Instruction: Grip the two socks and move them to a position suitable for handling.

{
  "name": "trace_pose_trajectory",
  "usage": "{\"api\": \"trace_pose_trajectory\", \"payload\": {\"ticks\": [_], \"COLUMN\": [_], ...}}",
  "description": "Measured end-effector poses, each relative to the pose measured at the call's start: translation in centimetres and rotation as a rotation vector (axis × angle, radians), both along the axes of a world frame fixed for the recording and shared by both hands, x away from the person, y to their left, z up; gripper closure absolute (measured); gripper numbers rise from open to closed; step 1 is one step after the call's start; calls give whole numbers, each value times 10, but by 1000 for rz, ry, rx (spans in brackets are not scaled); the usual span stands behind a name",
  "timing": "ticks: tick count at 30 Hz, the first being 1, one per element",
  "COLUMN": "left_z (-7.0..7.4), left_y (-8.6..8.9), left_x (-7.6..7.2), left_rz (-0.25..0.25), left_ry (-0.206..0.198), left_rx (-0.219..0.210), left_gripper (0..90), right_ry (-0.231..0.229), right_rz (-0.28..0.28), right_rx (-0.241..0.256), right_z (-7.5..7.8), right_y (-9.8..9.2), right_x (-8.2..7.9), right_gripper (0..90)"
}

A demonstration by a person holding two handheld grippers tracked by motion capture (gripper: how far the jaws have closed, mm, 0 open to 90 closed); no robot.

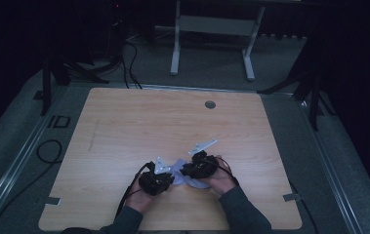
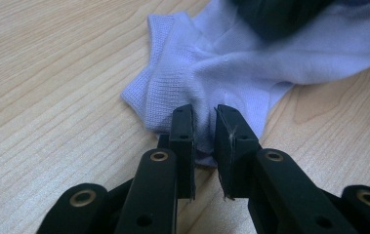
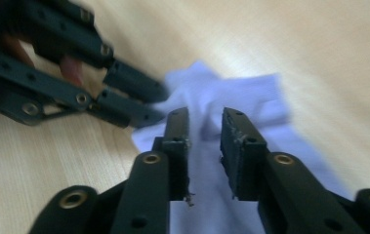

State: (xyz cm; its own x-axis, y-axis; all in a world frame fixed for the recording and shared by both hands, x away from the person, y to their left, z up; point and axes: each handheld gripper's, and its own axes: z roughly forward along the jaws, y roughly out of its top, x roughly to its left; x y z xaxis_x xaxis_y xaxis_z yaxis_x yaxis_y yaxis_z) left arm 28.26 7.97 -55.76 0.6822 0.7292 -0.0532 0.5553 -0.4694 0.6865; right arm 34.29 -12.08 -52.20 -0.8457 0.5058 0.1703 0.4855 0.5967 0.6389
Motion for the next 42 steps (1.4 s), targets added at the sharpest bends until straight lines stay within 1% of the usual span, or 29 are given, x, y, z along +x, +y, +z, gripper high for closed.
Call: {"api": "trace_pose_trajectory", "payload": {"ticks": [1,4,6,8,10,12,13,18,22,24,28,30,36,38,42], "left_z": [0,0,0,0,0,0,0,0,0,0,0,-1,-1,-1,-1], "left_y": [0,0,0,0,0,0,0,0,1,1,1,1,1,1,1], "left_x": [0,0,0,0,0,0,0,0,0,0,-1,-1,-1,-1,-1], "left_rz": [4,5,5,2,3,2,2,2,1,1,2,1,1,1,0], "left_ry": [0,-2,-1,0,-1,-1,-2,-1,-1,-1,-1,-2,-3,-5,-5], "left_rx": [-6,-7,-8,-2,-4,-2,-2,-3,-3,-4,-3,-4,-4,-4,-4], "left_gripper": [780,780,780,780,780,780,780,779,779,779,778,777,776,774,774], "right_ry": [-12,-45,-69,-70,-70,-81,-78,-35,-22,-20,-25,-27,-44,-52,-65], "right_rz": [-11,-63,-91,-108,-130,-150,-162,-216,-220,-218,-221,-217,-241,-250,-268], "right_rx": [2,-7,-30,-47,-71,-113,-126,-145,-147,-142,-148,-145,-99,-93,-96], "right_z": [4,17,20,20,17,12,8,-6,-12,-13,-15,-15,-11,-9,-5], "right_y": [-4,-21,-30,-38,-45,-50,-54,-63,-64,-62,-60,-60,-66,-68,-72], "right_x": [1,2,1,-1,-3,-4,-4,-4,-3,-4,-5,-6,-10,-11,-11], "right_gripper": [710,705,700,697,697,697,697,694,715,746,841,859,867,867,867]}}
